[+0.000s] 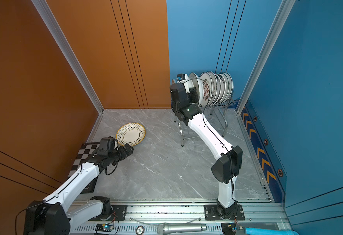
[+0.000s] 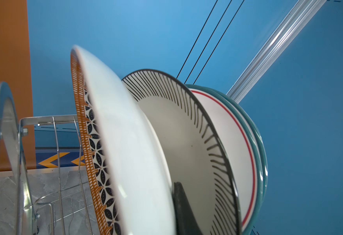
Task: Unload the plates from the dish rack
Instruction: Pick up the plate from the dish rack.
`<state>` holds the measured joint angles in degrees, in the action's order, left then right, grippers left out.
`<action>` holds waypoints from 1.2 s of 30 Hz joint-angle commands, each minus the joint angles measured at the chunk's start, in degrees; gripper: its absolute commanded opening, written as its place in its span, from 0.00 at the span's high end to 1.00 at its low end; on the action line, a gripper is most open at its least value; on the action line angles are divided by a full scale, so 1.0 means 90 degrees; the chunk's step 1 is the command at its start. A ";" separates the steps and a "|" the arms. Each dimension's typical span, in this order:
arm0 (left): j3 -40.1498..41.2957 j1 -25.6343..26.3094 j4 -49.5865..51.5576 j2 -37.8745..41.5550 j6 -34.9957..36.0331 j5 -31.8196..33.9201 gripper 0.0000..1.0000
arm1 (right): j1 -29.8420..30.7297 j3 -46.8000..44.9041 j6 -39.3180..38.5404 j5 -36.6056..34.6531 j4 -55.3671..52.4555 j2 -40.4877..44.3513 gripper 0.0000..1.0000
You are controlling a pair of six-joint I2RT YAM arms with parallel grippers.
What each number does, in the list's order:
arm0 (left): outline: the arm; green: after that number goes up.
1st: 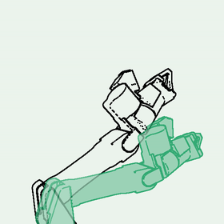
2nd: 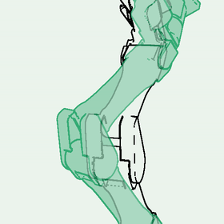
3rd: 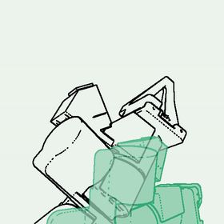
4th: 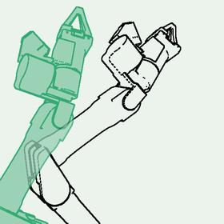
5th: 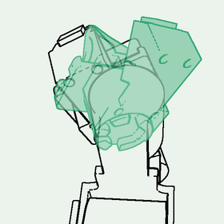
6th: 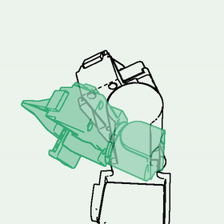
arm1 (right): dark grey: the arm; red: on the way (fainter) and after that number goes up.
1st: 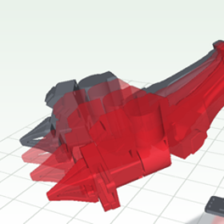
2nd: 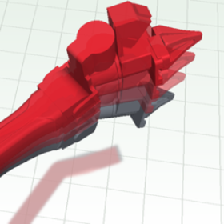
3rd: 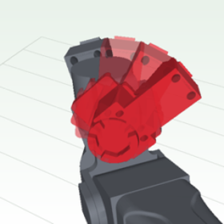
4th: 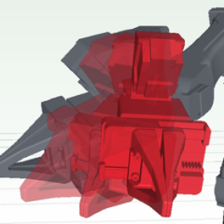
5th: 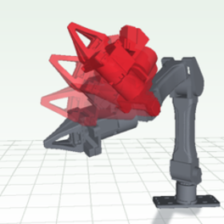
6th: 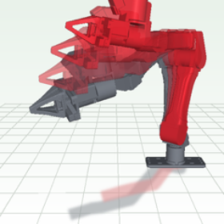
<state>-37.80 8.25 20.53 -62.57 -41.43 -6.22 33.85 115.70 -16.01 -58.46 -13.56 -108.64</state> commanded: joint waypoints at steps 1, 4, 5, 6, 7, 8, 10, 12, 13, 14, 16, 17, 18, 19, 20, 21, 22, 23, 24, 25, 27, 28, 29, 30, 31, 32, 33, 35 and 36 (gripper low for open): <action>0.0030 -0.0038 -0.0027 -0.0050 -0.0045 0.0016 0.01 | 0.0102 -0.0225 -0.0304 -0.0243 0.1412 0.0447 1.00; 0.0023 -0.0038 -0.0061 -0.0016 -0.0056 0.0034 0.01 | 0.0116 -0.0421 -0.0502 -0.0256 0.1775 0.0554 1.00; 0.0032 -0.0038 -0.0073 -0.0004 -0.0055 0.0044 0.01 | 0.0106 -0.0436 -0.0534 -0.0262 0.1821 0.0571 1.00; 0.0039 -0.0038 -0.0078 0.0003 -0.0055 0.0046 0.01 | 0.0107 -0.0473 -0.0564 -0.0257 0.1884 0.0593 1.00; 0.0038 -0.0038 -0.0089 0.0008 -0.0055 0.0044 0.01 | 0.0107 -0.0548 -0.0615 -0.0261 0.2011 0.0629 1.00; 0.0045 -0.0036 -0.0086 0.0004 -0.0055 0.0046 0.01 | 0.0106 -0.0604 -0.0663 -0.0261 0.2121 0.0663 1.00; 0.0040 -0.0029 -0.0099 0.0007 -0.0074 0.0046 0.01 | 0.0110 -0.0685 -0.0765 -0.0272 0.2297 0.0715 1.00; 0.0052 -0.0024 -0.0114 0.0008 -0.0102 0.0055 0.02 | 0.0126 -0.0759 -0.0831 -0.0276 0.2440 0.0776 1.00; 0.0059 -0.0017 -0.0128 0.0008 -0.0113 0.0050 0.02 | 0.0126 -0.0793 -0.0856 -0.0281 0.2496 0.0812 1.00; 0.0060 -0.0011 -0.0125 0.0015 -0.0122 0.0056 0.01 | 0.0126 -0.0823 -0.0890 -0.0282 0.2552 0.0834 1.00; 0.0059 -0.0009 -0.0124 0.0041 -0.0187 0.0099 0.01 | 0.0123 -0.0901 -0.0956 -0.0282 0.2699 0.0893 1.00; 0.0082 -0.0014 -0.0124 0.0065 -0.0225 0.0137 0.01 | 0.0119 -0.0941 -0.1003 -0.0287 0.2789 0.0928 1.00; 0.0096 -0.0009 -0.0127 0.0090 -0.0239 0.0166 0.01 | 0.0135 -0.1000 -0.1054 -0.0289 0.2912 0.0970 1.00; 0.0103 -0.0009 -0.0138 0.0131 -0.0249 0.0188 0.01 | 0.0136 -0.1078 -0.1124 -0.0302 0.3068 0.1010 1.00; 0.0126 -0.0009 -0.0150 0.0161 -0.0258 0.0192 0.01 | 0.0140 -0.1141 -0.1162 -0.0311 0.3182 0.1058 1.00; 0.0132 -0.0016 -0.0153 0.0187 -0.0260 0.0189 0.01 | 0.0143 -0.1178 -0.1195 -0.0315 0.3267 0.1096 1.00; 0.0133 -0.0010 -0.0153 0.0207 -0.0260 0.0198 0.01 | 0.0141 -0.1219 -0.1224 -0.0319 0.3339 0.1133 1.00; 0.0145 -0.0013 -0.0158 0.0239 -0.0265 0.0200 0.01 | 0.0143 -0.1234 -0.1226 -0.0318 0.3369 0.1154 1.00; 0.0141 -0.0024 -0.0152 0.0257 -0.0264 0.0207 0.01 | 0.0145 -0.1265 -0.1243 -0.0321 0.3429 0.1179 1.00; 0.0160 -0.0025 -0.0150 0.0277 -0.0270 0.0212 0.01 | 0.0145 -0.1291 -0.1261 -0.0320 0.3502 0.1192 1.00; 0.0172 -0.0022 -0.0146 0.0328 -0.0299 0.0246 0.01 | 0.0143 -0.1310 -0.1292 -0.0311 0.3574 0.1226 1.00; 0.0177 -0.0028 -0.0152 0.0349 -0.0299 0.0260 0.01 | 0.0145 -0.1331 -0.1316 -0.0302 0.3650 0.1252 1.00; 0.0202 -0.0023 -0.0153 0.0377 -0.0308 0.0285 0.01 | 0.0146 -0.1342 -0.1331 -0.0291 0.3699 0.1271 1.00; 0.0213 -0.0023 -0.0158 0.0396 -0.0309 0.0309 0.01 | 0.0142 -0.1342 -0.1324 -0.0277 0.3718 0.1296 1.00; 0.0221 -0.0020 -0.0152 0.0416 -0.0340 0.0336 0.02 | 0.0154 -0.1351 -0.1295 -0.0263 0.3738 0.1327 1.00; 0.0234 -0.0028 -0.0161 0.0436 -0.0374 0.0368 0.02 | 0.0155 -0.1352 -0.1280 -0.0244 0.3745 0.1355 1.00; 0.0254 -0.0025 -0.0152 0.0455 -0.0412 0.0401 0.02 | 0.0160 -0.1352 -0.1245 -0.0217 0.3738 0.1387 1.00; 0.0283 -0.0023 -0.0189 0.0472 -0.0462 0.0410 0.02 | 0.0165 -0.1361 -0.1167 -0.0173 0.3725 0.1457 1.00; 0.0289 -0.0021 -0.0206 0.0468 -0.0490 0.0404 0.02 | 0.0175 -0.1361 -0.1118 -0.0154 0.3695 0.1481 1.00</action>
<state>-36.01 8.25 19.53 -59.20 -44.69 -4.23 35.00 102.98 -27.62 -60.25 12.51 -99.59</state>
